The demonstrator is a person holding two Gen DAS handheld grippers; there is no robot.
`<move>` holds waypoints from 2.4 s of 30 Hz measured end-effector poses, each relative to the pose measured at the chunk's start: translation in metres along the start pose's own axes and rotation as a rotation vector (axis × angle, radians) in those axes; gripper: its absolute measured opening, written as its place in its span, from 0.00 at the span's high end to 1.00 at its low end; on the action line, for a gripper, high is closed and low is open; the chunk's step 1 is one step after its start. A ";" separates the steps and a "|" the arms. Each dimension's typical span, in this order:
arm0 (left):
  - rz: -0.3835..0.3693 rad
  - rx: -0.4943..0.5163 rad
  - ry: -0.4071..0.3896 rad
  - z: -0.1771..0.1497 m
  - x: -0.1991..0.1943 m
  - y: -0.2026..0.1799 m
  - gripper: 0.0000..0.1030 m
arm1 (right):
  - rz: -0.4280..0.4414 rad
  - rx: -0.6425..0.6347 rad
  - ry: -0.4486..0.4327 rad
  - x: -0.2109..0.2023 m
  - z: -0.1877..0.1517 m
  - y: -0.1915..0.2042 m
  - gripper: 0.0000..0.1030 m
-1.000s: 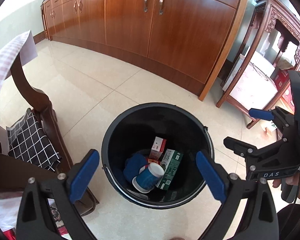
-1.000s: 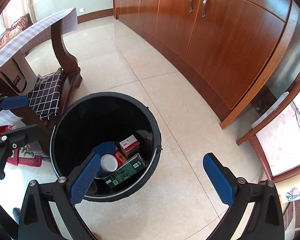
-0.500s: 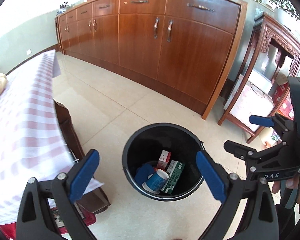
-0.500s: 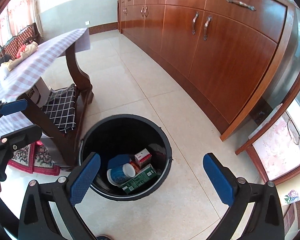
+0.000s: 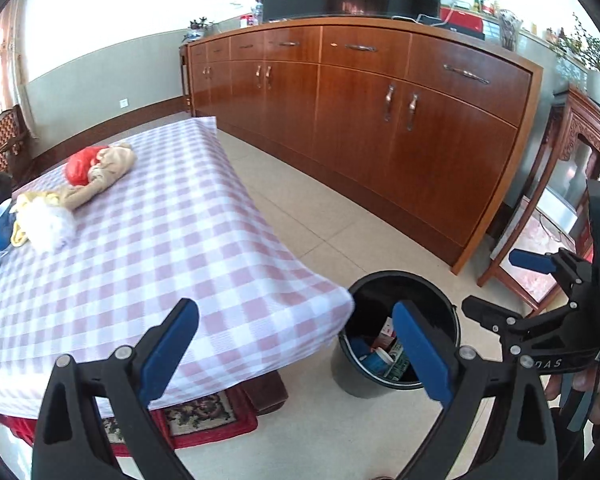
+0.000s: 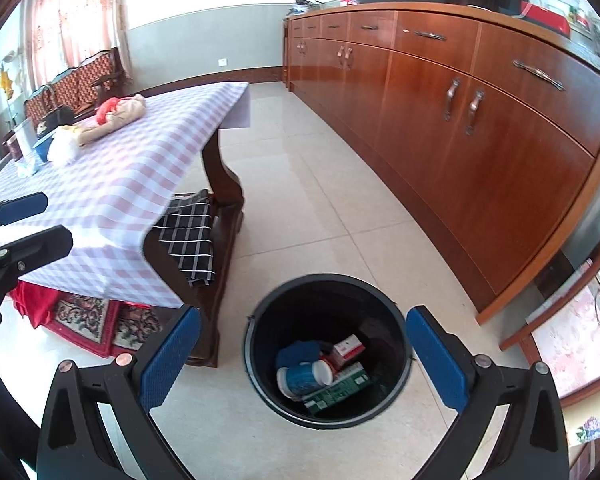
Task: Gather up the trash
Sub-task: 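Move both grippers back toward the table, then grasp the light blue cloth with the left gripper while the right grasps the clear plastic bag, then carry the blue cloth and plastic bag with both grippers over the bin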
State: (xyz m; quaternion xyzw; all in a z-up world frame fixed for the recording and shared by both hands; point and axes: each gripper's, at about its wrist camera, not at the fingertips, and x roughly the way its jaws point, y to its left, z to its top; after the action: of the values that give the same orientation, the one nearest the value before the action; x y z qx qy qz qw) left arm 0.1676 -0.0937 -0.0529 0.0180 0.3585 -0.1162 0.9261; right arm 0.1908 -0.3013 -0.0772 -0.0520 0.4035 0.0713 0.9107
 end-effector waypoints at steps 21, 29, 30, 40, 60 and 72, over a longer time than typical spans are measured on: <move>0.308 -0.286 -0.067 -0.043 -0.076 0.192 0.05 | 0.241 -0.207 -0.066 0.022 0.099 0.218 0.00; 0.361 -0.345 -0.044 -0.054 -0.079 0.247 0.06 | 0.313 -0.279 -0.069 0.047 0.137 0.292 0.00; 0.369 -0.348 -0.043 -0.054 -0.078 0.254 0.06 | 0.320 -0.286 -0.065 0.052 0.141 0.299 0.00; 0.407 -0.401 -0.008 -0.042 -0.048 0.326 0.17 | 0.332 -0.331 -0.025 0.098 0.174 0.343 0.08; 0.342 -0.447 0.044 0.007 0.027 0.389 0.24 | 0.389 -0.305 -0.054 0.137 0.211 0.383 0.53; 0.324 -0.393 0.044 0.004 0.020 0.367 0.70 | 0.372 -0.227 -0.021 0.147 0.210 0.374 0.53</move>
State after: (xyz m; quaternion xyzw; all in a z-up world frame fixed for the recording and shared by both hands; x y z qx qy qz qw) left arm 0.2688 0.2589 -0.0819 -0.1027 0.3868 0.1062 0.9102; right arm 0.3764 0.1118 -0.0597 -0.0781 0.3860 0.2834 0.8744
